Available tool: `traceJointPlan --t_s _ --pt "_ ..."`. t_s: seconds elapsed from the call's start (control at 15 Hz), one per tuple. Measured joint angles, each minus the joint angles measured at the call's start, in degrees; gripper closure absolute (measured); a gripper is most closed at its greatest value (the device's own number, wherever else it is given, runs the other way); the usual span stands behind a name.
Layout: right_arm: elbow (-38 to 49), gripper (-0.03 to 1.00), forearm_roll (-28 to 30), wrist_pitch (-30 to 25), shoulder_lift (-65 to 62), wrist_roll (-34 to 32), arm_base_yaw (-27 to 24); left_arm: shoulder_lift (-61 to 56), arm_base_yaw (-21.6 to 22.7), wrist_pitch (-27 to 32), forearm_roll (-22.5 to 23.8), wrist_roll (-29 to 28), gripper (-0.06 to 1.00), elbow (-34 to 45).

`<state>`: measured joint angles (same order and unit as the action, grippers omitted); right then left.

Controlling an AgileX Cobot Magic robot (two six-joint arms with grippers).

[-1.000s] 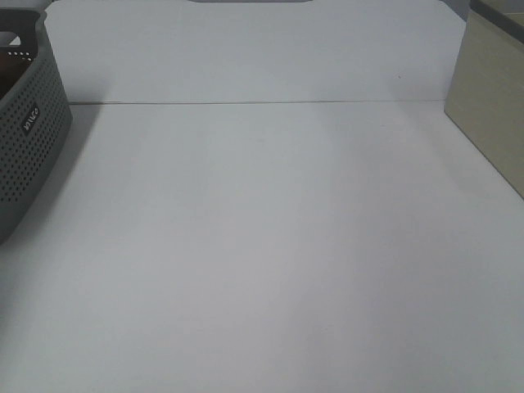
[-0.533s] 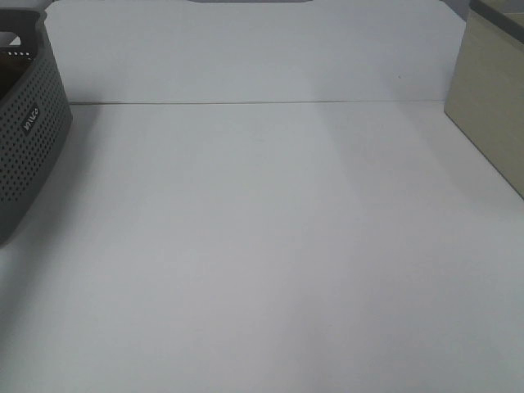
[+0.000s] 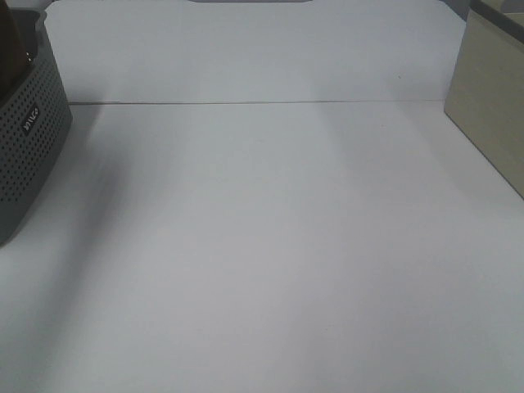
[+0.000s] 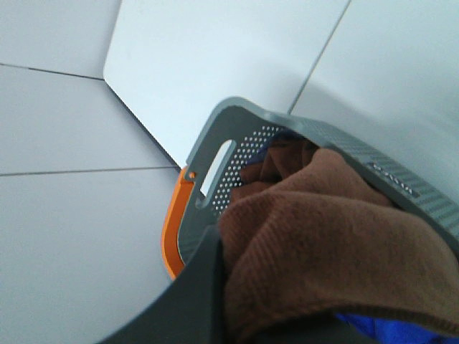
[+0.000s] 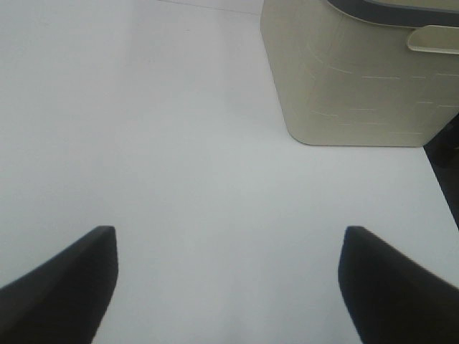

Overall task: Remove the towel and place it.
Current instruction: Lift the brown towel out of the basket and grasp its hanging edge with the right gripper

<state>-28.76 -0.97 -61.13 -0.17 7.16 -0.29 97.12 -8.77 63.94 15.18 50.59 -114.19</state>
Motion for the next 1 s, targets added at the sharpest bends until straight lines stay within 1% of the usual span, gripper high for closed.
traceJointPlan --t_s 0.07,0.13,0.27,0.33,0.4,0.47,0.53,0.6,0.67,0.73,0.87,0.93,1.0 --pt "0.0 0.16 0.0 0.0 0.0 0.0 0.0 -0.5 -1.8 1.2 0.1 -1.1 0.94 -1.8" --pt "0.0 0.16 0.0 0.0 0.0 0.0 0.0 -0.9 -6.1 4.5 0.3 -3.0 0.94 -5.4" --pt "0.0 0.16 -0.3 0.1 0.1 0.0 0.0 -0.9 -10.8 5.5 1.0 -4.6 0.94 -7.3" --pt "-0.4 0.16 -1.6 0.3 1.4 0.2 0.0 -0.9 -13.9 5.6 1.7 -4.9 0.94 -7.5" --pt "-0.9 0.16 -4.1 2.5 4.2 1.7 0.0 -0.9 -17.2 5.6 2.7 -5.0 0.94 -7.5" --pt "-1.3 0.16 -9.1 6.8 7.8 5.0 0.0 -0.9 -20.1 5.6 3.4 -5.0 0.94 -7.5" --pt "-1.3 0.16 -11.7 8.8 9.5 6.9 0.0 -0.9 -21.7 5.5 4.0 -5.1 0.94 -7.5" --pt "-1.3 0.17 -19.1 13.3 13.9 12.4 0.0 -0.9 -24.2 4.9 4.6 -5.3 0.94 -7.5" --pt "-1.3 0.17 -26.7 17.2 18.4 20.5 0.0 -0.9 -26.8 3.7 5.2 -6.0 0.94 -7.5" --pt "-1.3 0.17 -35.8 19.9 23.7 30.7 0.0 -0.9 -28.8 2.6 5.4 -6.9 0.94 -7.5" --pt "-1.3 0.18 -53.2 21.0 33.5 52.8 0.0 -0.9 -32.6 0.7 5.4 -7.9 0.94 -7.5" --pt "-1.3 0.18 -63.2 19.8 38.7 63.9 0.0 -0.9 -34.3 0.6 5.4 -8.0 0.94 -7.5" --pt "-1.3 0.19 -80.4 13.9 49.9 85.1 0.0 -0.9 -36.6 0.6 5.4 -8.3 0.94 -7.5"
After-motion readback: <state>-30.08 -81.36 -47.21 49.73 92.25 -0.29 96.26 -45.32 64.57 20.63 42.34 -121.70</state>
